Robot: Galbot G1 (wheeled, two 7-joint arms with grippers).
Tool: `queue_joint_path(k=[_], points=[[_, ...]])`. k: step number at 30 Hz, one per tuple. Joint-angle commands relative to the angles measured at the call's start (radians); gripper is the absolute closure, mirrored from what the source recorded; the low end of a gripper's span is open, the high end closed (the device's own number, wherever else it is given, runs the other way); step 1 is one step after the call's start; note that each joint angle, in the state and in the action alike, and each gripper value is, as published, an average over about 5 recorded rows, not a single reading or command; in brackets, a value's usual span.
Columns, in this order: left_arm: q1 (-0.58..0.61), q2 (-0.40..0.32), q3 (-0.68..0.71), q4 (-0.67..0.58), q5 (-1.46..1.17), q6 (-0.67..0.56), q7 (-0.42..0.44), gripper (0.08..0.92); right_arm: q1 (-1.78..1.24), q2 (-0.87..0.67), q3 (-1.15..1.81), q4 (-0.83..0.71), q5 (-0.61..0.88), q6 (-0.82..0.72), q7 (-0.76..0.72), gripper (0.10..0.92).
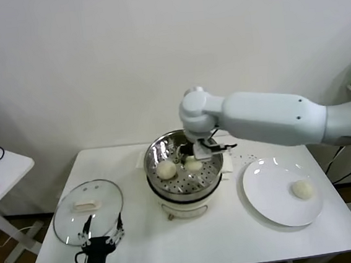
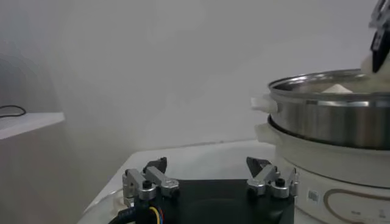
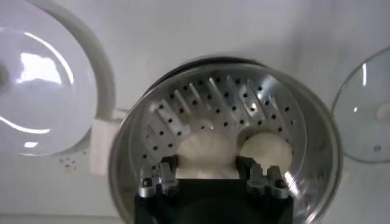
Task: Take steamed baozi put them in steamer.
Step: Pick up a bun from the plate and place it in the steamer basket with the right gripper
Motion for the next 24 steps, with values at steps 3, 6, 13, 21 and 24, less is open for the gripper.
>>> queue_joint_path(k=[3,6,13,21,24], points=[[0.004,-0.003,0.003,0.010,0.000,-0.003,0.000,0.177,-0.088,0.089,0.002,-0.037,-0.020,0.018,0.001,0.381],[0.003,-0.004,0.005,0.012,0.001,-0.003,0.000,0.177,-0.090,0.085,-0.003,-0.037,-0.011,0.017,0.001,0.380],[-0.001,-0.007,0.009,0.016,0.004,-0.001,0.000,0.177,-0.092,0.077,-0.010,-0.034,0.012,0.012,0.000,0.381],[-0.001,-0.008,0.010,0.019,0.004,-0.001,-0.001,0.177,-0.088,0.068,-0.013,-0.036,0.020,0.006,-0.005,0.376],[-0.001,-0.009,0.010,0.019,0.004,-0.001,-0.001,0.177,-0.088,0.062,-0.014,-0.037,0.020,0.007,-0.004,0.373]])
